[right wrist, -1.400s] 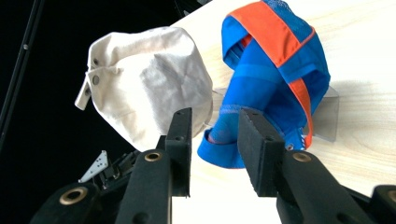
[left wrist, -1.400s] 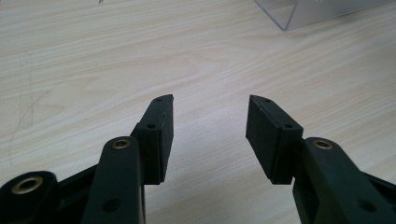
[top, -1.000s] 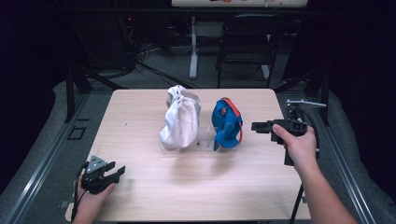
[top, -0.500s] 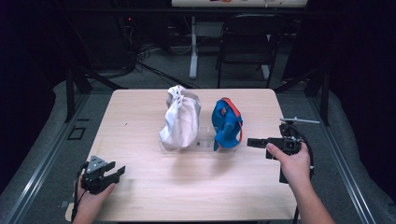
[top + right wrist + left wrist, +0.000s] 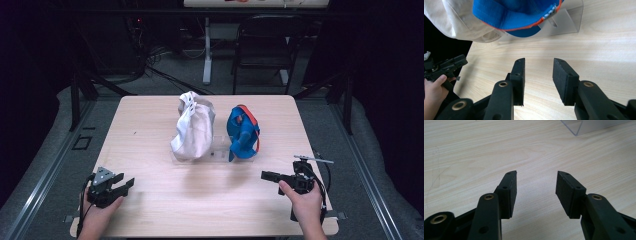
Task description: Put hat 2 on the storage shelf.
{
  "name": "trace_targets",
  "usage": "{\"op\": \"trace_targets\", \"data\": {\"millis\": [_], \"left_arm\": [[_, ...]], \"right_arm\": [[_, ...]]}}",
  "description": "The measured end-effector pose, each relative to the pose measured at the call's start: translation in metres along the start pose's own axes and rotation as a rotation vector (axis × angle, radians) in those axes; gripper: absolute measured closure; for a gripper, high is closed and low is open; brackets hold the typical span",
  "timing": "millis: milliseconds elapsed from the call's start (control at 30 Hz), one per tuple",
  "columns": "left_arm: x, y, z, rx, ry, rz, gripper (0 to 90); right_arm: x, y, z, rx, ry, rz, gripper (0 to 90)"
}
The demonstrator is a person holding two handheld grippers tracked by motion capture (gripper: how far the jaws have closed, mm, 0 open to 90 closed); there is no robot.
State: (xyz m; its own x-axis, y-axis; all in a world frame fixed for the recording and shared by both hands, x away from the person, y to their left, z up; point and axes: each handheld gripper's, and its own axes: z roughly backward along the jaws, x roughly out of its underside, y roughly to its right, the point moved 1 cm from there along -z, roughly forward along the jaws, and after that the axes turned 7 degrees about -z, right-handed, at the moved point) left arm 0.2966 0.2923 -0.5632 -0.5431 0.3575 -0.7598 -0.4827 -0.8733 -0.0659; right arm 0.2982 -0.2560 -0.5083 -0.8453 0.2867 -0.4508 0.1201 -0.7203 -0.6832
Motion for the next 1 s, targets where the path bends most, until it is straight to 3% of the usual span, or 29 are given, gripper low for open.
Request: {"op": "trace_targets", "data": {"millis": [167,367,500,1000], "left_arm": [[0.000,0.000,-0.001,0.005,-0.005,-0.004,52.2],[0.000,0.000,-0.001,0.005,0.001,-0.010,52.2],[0.000,0.001,-0.002,0.010,0.000,-0.012,52.2],[-0.002,0.008,-0.008,0.027,-0.004,-0.021,52.2]], "right_arm": [[0.014,0.003,-0.008,-0.006,0.047,0.028,60.4],[0.026,0.010,-0.016,-0.004,0.065,0.051,60.8],[0.030,0.012,-0.022,-0.049,0.038,0.022,60.7],[0.040,0.011,-0.045,0.026,-0.019,0.113,59.2]]}}
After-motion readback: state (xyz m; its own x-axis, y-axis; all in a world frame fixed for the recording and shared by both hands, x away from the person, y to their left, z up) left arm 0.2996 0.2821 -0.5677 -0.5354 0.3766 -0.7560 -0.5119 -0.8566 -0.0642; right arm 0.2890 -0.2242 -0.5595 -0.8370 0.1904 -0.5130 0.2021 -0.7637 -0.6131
